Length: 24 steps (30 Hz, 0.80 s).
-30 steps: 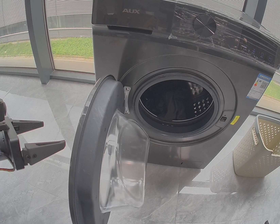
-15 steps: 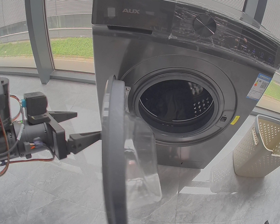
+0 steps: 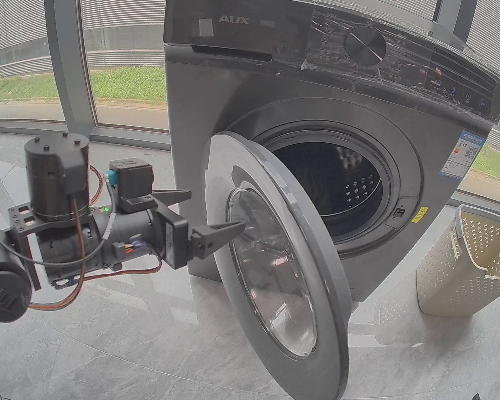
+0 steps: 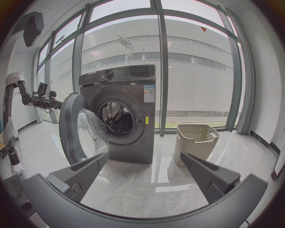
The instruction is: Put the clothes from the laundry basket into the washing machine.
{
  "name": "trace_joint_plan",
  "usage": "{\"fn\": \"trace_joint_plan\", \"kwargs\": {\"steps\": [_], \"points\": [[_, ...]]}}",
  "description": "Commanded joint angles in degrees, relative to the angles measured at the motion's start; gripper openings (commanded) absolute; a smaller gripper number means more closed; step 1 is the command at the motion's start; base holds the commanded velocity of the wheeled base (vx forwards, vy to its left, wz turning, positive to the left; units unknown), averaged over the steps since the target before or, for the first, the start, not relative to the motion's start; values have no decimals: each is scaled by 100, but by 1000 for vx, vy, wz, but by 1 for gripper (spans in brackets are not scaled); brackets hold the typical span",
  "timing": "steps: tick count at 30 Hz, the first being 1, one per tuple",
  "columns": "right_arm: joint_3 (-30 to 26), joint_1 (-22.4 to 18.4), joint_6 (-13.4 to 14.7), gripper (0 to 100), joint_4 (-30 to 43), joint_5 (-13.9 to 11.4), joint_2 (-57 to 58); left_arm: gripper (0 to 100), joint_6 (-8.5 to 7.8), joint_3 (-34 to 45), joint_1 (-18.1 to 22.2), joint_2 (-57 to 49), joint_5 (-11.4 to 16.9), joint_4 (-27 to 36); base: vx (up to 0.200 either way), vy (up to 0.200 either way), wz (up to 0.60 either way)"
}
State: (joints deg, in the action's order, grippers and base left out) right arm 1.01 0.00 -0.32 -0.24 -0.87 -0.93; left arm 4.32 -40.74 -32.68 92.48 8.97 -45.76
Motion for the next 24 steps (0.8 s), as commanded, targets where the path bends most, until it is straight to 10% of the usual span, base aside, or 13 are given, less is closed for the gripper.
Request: {"fn": "trace_joint_plan", "kwargs": {"steps": [1,9,16,24], "points": [[-101,0,-3,100,-2,-1,57,100,105,-443,25,710,-133,-240,0,0,0],[-101,0,-3,100,-2,-1,57,100,623,-1419,52,1528,-1047,-644,0,0,0],[-101,0,-3,100,-2,-1,57,100,632,-1226,95,1440,-1205,-583,0,0,0],[-101,0,-3,100,-2,-1,57,100,465,743,-159,-758,-1214,-126,0,0,0]]}}
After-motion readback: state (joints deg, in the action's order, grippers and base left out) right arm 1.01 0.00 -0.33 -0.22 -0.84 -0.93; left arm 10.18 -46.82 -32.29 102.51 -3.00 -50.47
